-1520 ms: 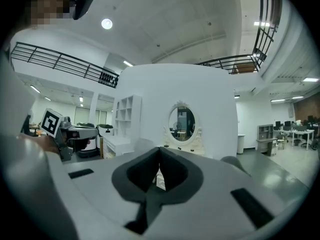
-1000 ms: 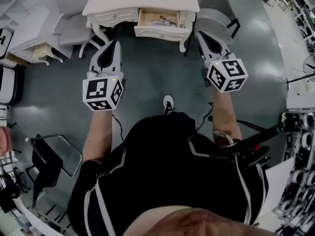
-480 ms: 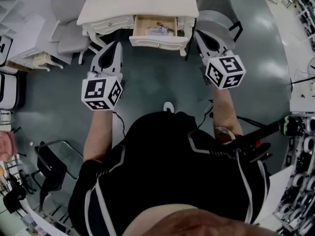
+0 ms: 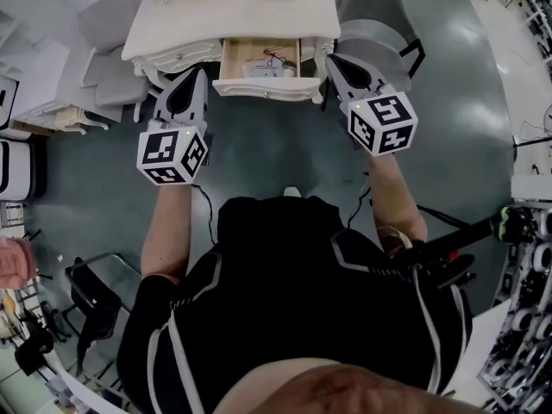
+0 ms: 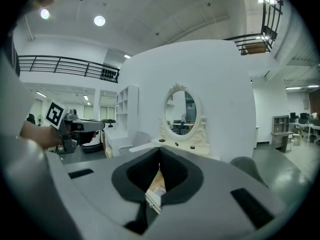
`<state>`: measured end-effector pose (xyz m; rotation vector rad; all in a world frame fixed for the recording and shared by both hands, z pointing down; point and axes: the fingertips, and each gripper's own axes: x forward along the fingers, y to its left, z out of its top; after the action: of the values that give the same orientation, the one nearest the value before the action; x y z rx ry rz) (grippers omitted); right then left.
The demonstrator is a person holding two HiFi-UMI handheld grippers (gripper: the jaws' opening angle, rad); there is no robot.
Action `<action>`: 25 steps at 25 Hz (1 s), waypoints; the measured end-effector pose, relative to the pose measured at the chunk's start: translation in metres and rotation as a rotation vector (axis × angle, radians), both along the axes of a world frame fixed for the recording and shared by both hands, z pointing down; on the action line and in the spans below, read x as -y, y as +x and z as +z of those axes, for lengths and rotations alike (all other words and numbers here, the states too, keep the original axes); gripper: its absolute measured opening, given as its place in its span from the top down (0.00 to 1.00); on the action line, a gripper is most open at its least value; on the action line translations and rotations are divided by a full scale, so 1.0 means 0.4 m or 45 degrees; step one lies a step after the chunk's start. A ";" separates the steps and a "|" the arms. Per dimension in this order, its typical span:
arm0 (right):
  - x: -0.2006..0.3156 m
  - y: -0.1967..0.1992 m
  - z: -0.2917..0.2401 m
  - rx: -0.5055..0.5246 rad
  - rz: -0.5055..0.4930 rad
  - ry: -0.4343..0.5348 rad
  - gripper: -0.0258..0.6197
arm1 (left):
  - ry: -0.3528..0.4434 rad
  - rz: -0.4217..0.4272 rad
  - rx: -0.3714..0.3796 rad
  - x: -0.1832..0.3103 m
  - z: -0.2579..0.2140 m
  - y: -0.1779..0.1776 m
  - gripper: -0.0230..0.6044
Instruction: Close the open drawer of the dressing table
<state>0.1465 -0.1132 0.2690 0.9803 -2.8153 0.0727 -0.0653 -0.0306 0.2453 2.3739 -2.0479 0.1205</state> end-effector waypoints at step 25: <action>0.180 -0.208 0.506 -0.158 0.222 -0.302 0.95 | -0.425 0.221 0.092 0.250 0.541 -0.230 0.96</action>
<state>0.0634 -0.1850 0.4713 1.1266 -2.5326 0.3454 -0.1574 -0.1306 0.4616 2.3561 -1.6823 0.5120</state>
